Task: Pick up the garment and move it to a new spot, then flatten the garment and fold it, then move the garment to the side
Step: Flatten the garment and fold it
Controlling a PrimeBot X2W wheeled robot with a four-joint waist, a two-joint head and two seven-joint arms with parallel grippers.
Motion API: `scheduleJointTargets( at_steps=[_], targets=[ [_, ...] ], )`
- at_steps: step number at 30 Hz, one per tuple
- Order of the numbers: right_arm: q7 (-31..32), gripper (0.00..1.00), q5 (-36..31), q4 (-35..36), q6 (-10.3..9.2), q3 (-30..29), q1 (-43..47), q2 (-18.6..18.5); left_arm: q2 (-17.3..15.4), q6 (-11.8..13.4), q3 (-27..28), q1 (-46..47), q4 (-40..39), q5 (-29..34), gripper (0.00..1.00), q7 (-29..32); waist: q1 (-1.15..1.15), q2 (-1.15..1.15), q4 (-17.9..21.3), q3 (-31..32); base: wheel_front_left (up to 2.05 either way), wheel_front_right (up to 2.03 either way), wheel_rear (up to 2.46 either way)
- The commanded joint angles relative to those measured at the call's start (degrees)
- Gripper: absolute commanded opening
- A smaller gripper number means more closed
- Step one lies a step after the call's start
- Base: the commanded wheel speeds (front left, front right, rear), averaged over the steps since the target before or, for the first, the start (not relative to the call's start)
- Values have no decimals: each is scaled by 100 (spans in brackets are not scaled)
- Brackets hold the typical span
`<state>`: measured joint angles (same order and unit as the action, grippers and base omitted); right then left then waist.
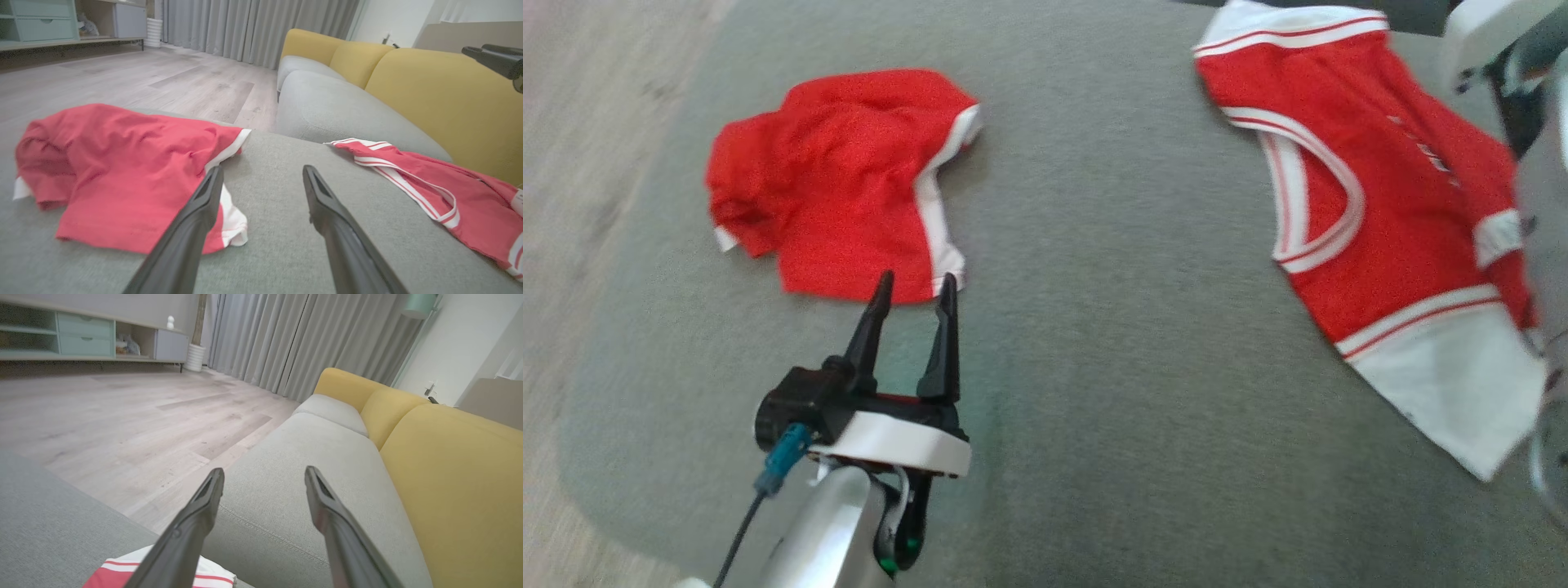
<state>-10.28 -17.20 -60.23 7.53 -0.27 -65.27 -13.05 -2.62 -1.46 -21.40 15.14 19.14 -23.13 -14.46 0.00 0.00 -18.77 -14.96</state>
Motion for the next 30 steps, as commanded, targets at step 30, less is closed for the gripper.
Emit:
scheduleJointTargets(
  at_steps=[30],
  targets=[
    [-471, 100, 1886, 4973, -4, 149, 6120, 1016, -26, 13, 1004, -859, -268, 494, 100, -54, 0, 0, 1972, 1324, 0, 0, 0]
  ],
)
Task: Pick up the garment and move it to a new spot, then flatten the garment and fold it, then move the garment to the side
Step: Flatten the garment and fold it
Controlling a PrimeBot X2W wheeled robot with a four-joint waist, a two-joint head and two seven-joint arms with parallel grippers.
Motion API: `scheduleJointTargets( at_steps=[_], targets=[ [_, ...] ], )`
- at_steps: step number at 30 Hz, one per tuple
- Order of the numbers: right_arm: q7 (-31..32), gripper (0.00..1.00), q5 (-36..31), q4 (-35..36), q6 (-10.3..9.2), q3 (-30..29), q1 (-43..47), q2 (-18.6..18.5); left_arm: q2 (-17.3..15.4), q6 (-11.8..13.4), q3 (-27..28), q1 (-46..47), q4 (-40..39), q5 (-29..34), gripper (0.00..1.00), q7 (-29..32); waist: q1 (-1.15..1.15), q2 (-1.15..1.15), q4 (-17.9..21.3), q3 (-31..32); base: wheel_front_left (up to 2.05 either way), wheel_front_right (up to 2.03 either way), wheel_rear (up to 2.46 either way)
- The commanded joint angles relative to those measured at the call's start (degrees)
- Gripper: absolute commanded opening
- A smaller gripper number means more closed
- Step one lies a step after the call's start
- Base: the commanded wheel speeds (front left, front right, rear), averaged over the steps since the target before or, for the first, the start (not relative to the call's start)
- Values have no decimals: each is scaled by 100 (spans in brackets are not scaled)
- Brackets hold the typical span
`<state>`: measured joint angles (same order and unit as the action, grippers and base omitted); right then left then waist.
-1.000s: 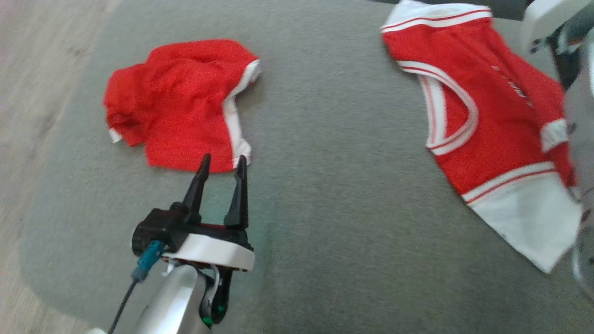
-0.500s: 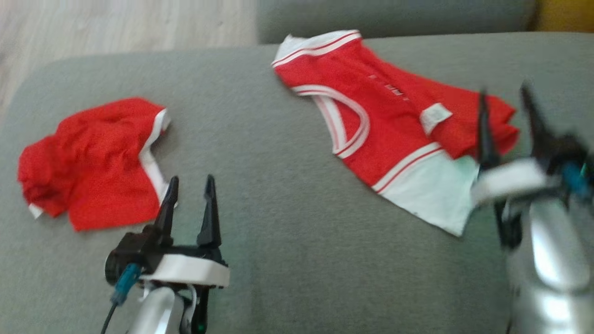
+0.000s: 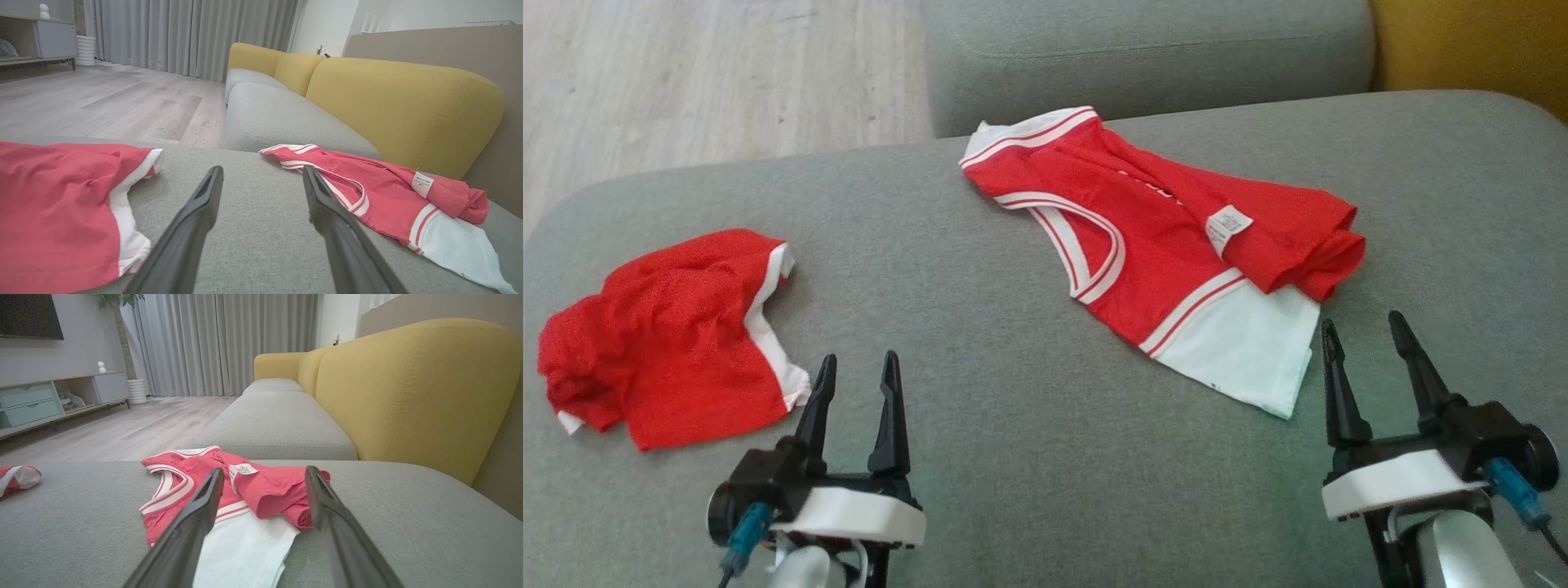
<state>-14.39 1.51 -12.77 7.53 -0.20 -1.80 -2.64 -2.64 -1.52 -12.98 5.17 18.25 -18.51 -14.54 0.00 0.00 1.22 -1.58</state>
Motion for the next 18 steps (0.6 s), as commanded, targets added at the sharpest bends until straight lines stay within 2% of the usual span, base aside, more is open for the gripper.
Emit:
scheduleJointTargets(
  at_steps=[1, 9, 14, 18],
  targets=[
    [-61, 100, 5, 234, -4, 143, -216, -25, -23, 14, 144, 142, -176, 30, 100, -46, 0, 0, -62, -25, 0, 0, 0],
    [-44, 100, -250, -6, -4, 635, -219, -24, -23, -10, 84, 229, -105, 44, 100, -46, 0, 0, -371, -83, 0, 0, 0],
    [289, 100, -494, -571, -4, 1124, -426, -24, -23, -16, 60, 258, -65, 46, 100, -46, 0, 0, -520, -156, 0, 0, 0],
    [525, 100, -770, -1193, -4, 1224, -765, -24, -23, -37, 3, 323, -54, 65, 100, -46, 0, 0, -645, -301, 0, 0, 0]
  ],
)
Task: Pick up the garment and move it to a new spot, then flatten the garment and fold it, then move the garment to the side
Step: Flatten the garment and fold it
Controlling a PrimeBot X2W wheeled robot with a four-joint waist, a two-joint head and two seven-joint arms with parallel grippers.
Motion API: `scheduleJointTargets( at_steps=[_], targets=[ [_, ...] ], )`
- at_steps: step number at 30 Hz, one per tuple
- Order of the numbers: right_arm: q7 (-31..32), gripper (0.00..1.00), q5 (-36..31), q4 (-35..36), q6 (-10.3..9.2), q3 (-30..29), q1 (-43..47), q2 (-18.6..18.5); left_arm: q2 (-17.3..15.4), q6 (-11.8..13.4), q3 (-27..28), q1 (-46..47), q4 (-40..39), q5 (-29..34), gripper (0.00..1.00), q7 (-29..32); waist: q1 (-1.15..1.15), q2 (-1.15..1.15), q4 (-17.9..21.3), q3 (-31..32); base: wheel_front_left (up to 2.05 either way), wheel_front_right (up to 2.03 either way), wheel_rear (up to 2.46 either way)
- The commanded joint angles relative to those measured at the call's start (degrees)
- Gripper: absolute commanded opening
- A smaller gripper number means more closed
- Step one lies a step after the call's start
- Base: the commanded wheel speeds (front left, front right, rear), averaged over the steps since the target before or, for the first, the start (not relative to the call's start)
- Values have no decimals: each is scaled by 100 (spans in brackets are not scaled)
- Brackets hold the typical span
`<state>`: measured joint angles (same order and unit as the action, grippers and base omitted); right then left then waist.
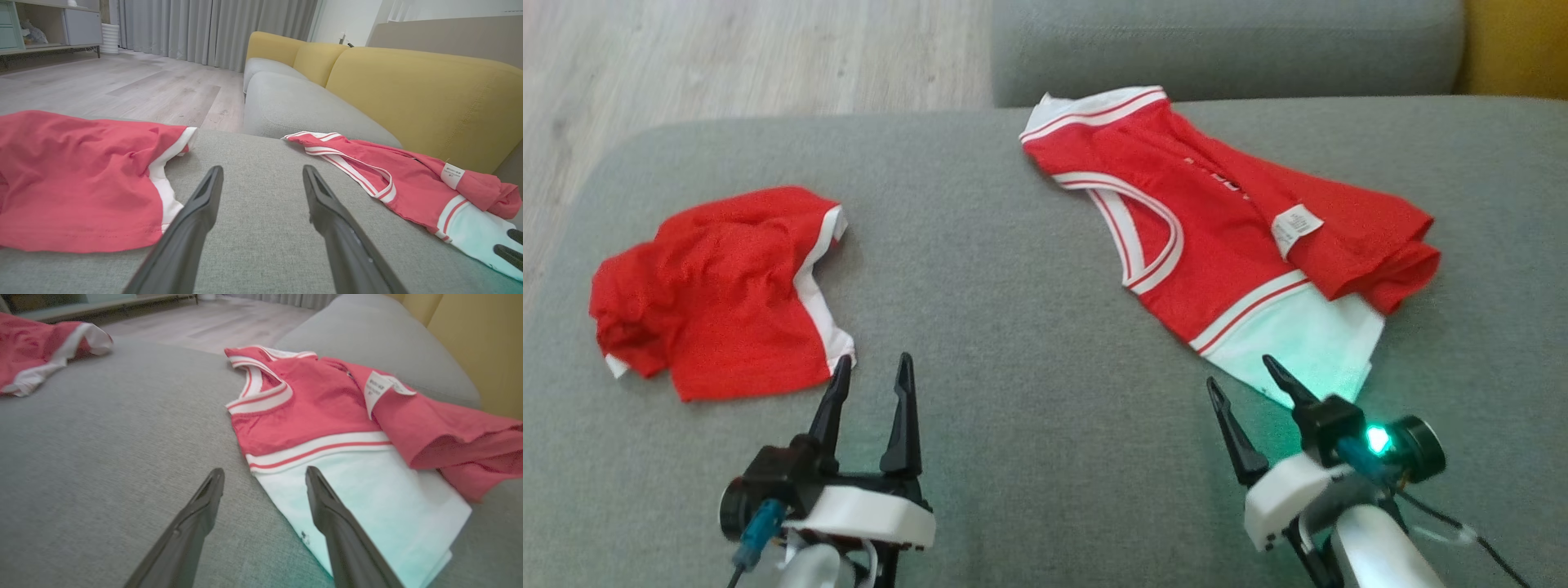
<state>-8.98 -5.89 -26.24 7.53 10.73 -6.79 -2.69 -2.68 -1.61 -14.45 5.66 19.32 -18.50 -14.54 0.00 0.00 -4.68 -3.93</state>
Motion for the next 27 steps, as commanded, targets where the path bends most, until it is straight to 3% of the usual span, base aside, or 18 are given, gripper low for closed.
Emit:
scheduleJointTargets(
  at_steps=[1, 8, 18, 19, 20, 27],
  targets=[
    [26, 100, -80, -1, -4, 120, -351, -20, -20, -33, 138, 300, -159, 64, 100, -46, 0, 0, -89, -111, 0, 0, 0],
    [83, 100, -93, -828, -4, -186, -893, -19, -20, -57, 153, 482, -195, -250, 100, -46, 0, 0, -280, -510, 0, 0, 0],
    [178, 100, 152, -1840, -4, -305, -1397, -19, -20, -69, 85, 660, -215, -154, 100, -46, 0, 0, -368, -687, 0, 0, 0],
    [186, 60, 243, -1922, -4, -314, -1424, -19, -20, -66, 70, 666, -222, -161, 100, -46, 0, 0, -372, -682, 0, 0, 0],
    [179, 0, 325, -1992, -4, -323, -1454, -19, -20, -62, 55, 670, -226, -157, 100, -46, 0, 0, -375, -676, 0, 0, 0],
    [-48, 0, 835, -2178, -4, 104, -1567, -19, -20, -52, 33, 635, -175, -168, 100, -46, 0, 0, -373, -530, 0, 0, 0]
  ],
)
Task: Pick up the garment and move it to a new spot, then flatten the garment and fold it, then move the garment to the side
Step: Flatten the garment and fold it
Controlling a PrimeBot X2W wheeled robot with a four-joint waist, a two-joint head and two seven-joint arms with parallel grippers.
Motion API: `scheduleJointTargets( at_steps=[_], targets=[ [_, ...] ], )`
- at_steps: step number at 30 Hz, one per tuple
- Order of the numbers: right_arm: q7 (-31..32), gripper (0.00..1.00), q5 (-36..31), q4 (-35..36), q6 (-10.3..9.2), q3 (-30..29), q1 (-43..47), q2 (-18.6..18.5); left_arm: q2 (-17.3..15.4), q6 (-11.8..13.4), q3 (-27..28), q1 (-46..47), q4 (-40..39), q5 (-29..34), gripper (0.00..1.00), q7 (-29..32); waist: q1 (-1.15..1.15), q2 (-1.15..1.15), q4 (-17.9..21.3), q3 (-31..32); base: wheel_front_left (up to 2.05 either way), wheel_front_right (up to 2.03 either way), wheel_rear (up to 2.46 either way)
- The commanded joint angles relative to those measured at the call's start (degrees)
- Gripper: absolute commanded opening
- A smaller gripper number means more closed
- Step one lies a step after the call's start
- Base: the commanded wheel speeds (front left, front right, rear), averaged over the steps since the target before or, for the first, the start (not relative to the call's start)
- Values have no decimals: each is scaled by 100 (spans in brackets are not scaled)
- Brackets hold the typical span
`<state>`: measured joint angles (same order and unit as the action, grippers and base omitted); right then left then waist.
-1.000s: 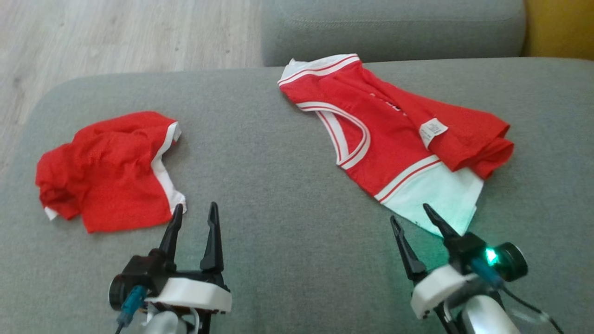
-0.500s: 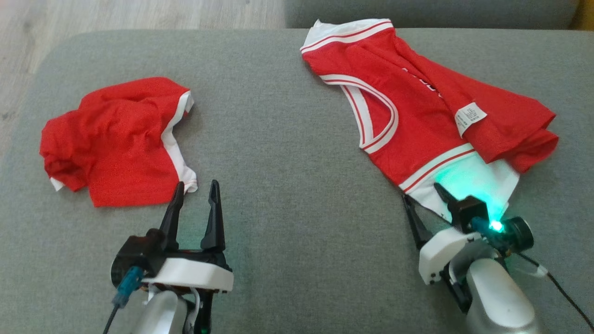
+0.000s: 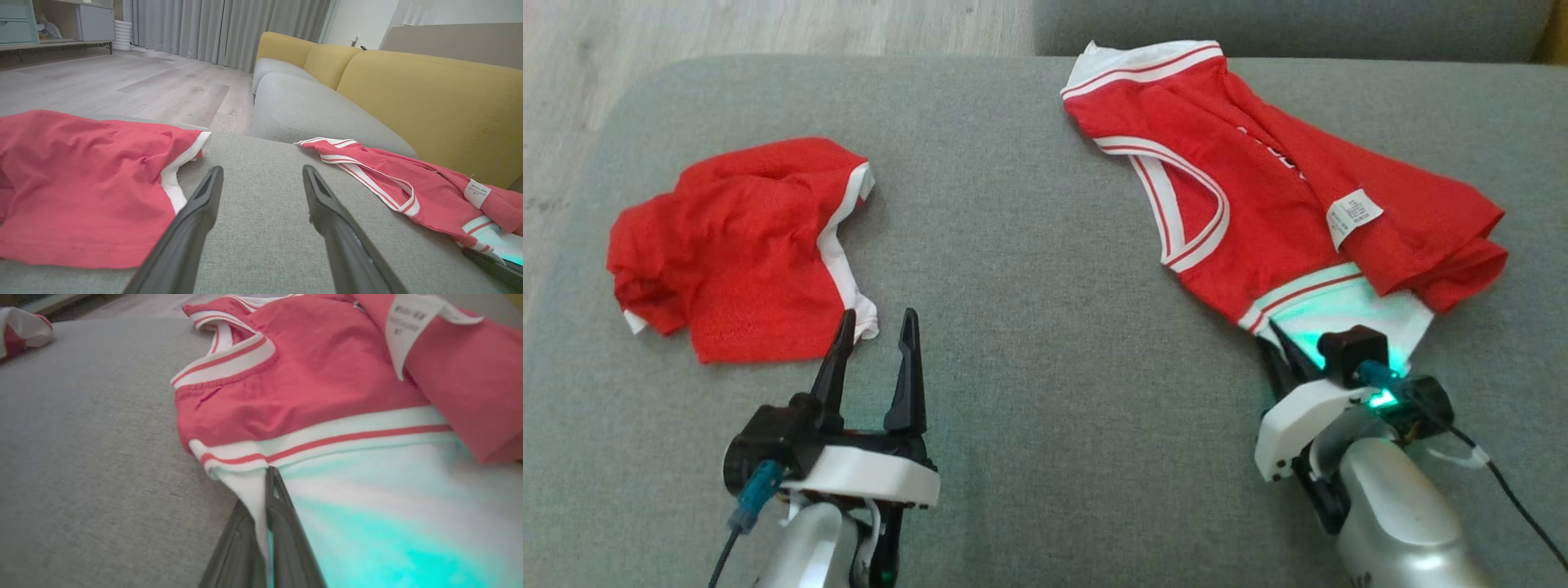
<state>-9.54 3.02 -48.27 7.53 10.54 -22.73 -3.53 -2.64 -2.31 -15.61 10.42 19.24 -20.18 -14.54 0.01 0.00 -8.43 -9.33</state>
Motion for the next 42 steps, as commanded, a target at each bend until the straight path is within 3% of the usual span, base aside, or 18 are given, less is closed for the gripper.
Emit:
scheduleJointTargets(
  at_steps=[1, 8, 15, 20, 21, 22, 25, 29, 32, 40, 42],
  targets=[
    [-34, 0, 64, 48, -4, 237, 13, 65, -23, 20, 154, 148, -154, -1, 100, -46, -1, 0, 4, 42, 0, 0, 0],
    [-134, 0, 970, 692, -4, 1370, -128, 65, -23, 32, 146, 57, -94, -34, 100, -46, -1, 0, -27, 273, 0, 0, 0],
    [241, 0, 1725, 1533, -4, 2579, -368, 65, -23, 80, 88, 57, -111, -65, 100, -46, -1, 0, -77, 370, 0, 0, 0],
    [480, 0, 2037, 1648, -4, 3336, -509, 65, -23, 86, 48, 17, -106, -85, 100, -46, -1, 0, -170, 401, 0, 0, 0],
    [484, 85, 2027, 1623, -4, 3426, -535, 65, -23, 94, 44, 11, -101, -98, 100, -46, -1, 0, -186, 410, 0, 0, 0],
    [500, 100, 2011, 1588, -4, 3508, -558, 65, -23, 98, 38, 6, -99, -109, 100, -46, -1, 0, -202, 418, 0, 0, 0],
    [462, 100, 2027, 1554, -4, 3613, -594, 65, -23, 112, 23, -5, -94, -130, 100, -46, -1, 0, -227, 438, 0, 0, 0],
    [295, 100, 2041, 1524, -4, 3450, -629, 65, -23, 143, 60, -51, -109, -142, 100, -46, -1, 0, -179, 489, 0, 0, 0],
    [46, 100, 1839, 1412, -4, 2987, -632, 65, -23, 153, 73, -69, -128, -145, 100, -46, -1, 0, -123, 539, 0, 0, 0],
    [-428, 100, 473, 1229, -4, 781, 88, 65, -23, 177, 108, -125, -228, -139, 100, -46, -1, 0, 80, 589, 0, 0, 0],
    [-451, 100, 380, 1292, -4, 510, 251, 65, -23, 177, 99, -132, -235, -143, 100, -46, -1, 0, 95, 579, 0, 0, 0]
  ],
)
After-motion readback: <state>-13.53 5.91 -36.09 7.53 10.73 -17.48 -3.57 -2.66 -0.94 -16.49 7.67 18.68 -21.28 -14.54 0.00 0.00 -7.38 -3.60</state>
